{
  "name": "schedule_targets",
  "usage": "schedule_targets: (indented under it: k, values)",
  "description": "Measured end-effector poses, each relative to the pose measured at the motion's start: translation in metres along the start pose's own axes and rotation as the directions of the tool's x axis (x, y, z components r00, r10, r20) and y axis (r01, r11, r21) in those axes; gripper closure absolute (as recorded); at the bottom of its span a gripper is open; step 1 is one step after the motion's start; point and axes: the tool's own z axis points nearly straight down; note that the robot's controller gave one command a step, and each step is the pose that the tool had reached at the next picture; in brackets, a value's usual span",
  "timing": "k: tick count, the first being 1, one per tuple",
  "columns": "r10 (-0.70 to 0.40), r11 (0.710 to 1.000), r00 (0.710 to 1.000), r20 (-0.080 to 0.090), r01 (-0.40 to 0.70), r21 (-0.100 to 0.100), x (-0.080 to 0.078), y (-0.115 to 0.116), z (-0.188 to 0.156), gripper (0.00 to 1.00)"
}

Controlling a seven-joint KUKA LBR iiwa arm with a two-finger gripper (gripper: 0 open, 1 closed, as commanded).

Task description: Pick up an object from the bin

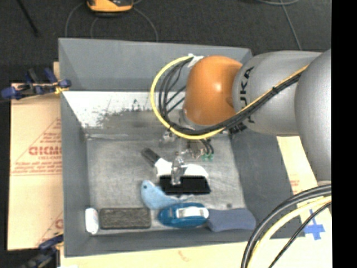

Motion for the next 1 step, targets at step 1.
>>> schedule_targets:
  k: [1]
  values:
    - [-0.066, 0.998, 0.998, 0.003, 0.066, -0.002, -0.0017, -0.0341, 0.0506, 0.0]
